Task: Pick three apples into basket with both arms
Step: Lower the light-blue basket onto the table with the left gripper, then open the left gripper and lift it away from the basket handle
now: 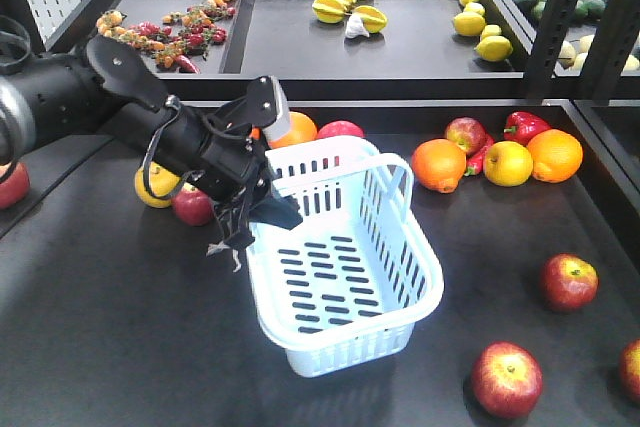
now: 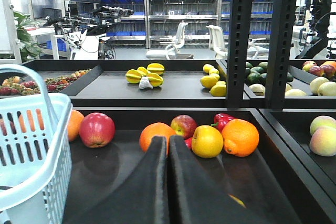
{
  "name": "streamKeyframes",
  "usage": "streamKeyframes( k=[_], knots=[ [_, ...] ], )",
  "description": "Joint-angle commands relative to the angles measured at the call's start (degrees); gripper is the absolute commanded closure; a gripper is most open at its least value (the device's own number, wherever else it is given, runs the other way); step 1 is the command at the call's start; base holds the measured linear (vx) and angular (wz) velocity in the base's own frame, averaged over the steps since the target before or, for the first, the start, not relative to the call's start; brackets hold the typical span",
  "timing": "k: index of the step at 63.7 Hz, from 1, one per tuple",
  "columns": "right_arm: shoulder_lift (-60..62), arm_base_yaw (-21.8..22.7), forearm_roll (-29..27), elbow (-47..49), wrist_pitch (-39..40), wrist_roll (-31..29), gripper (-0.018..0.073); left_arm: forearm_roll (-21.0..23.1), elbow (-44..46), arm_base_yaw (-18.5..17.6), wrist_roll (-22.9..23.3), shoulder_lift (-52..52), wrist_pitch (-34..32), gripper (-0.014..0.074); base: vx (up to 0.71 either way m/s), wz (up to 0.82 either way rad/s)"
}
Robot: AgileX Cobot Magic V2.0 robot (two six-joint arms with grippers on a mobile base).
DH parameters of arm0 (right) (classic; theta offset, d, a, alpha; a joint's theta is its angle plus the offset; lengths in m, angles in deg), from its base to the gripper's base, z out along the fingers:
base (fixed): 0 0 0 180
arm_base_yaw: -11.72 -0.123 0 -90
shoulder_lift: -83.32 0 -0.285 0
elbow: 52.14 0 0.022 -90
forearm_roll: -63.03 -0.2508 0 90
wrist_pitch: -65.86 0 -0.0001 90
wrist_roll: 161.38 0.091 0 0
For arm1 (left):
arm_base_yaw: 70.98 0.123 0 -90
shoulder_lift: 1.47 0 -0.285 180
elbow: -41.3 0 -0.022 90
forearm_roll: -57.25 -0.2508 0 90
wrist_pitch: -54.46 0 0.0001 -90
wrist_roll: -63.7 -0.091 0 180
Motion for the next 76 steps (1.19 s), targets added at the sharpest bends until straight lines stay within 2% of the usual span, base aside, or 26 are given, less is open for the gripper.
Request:
streamKeyframes(
  k=[1,11,21,31,41,49,65,71,76],
  knots=[
    [0.6,0.3,0.3,-0.9,4.1,-0.1,0.0564,2.7,2.8,-0.2,-0.4,-1.9,0.2,0.0604,0.00,0.00],
    [0.6,0.3,0.3,-0.9,4.1,-0.1,0.0564,2.0,2.8,-0.2,0.6,-1.1,0.3,0.0591,0.00,0.00],
    [0.6,0.3,0.3,-0.9,4.1,-0.1,0.0564,2.0,2.8,-0.2,1.0,-1.0,0.1,0.0520,0.00,0.00],
    [0.6,0.3,0.3,-0.9,4.1,-0.1,0.0564,2.0,2.8,-0.2,1.4,-1.0,-0.1,0.0349,0.00,0.00],
    [0.6,0.3,0.3,-0.9,4.1,-0.1,0.0564,2.0,2.8,-0.2,5.7,-1.0,-0.8,0.0132,0.00,0.00],
    [0.6,0.3,0.3,-0.9,4.1,-0.1,0.0564,2.0,3.1,-0.2,6.0,-1.1,-0.8,0.0036,0.00,0.00],
    [0.6,0.3,0.3,-0.9,4.1,-0.1,0.0564,1.0,7.4,-0.2,12.1,-3.7,0.3,0.0056,0.00,0.00],
    [0.6,0.3,0.3,-0.9,4.1,-0.1,0.0564,-1.4,9.7,-0.2,17.4,-5.0,2.5,0.0111,0.00,0.00],
    [0.6,0.3,0.3,-0.9,4.1,-0.1,0.0564,-5.0,11.0,-0.2,22.6,-6.4,5.6,0.0199,0.00,0.00]
  ],
)
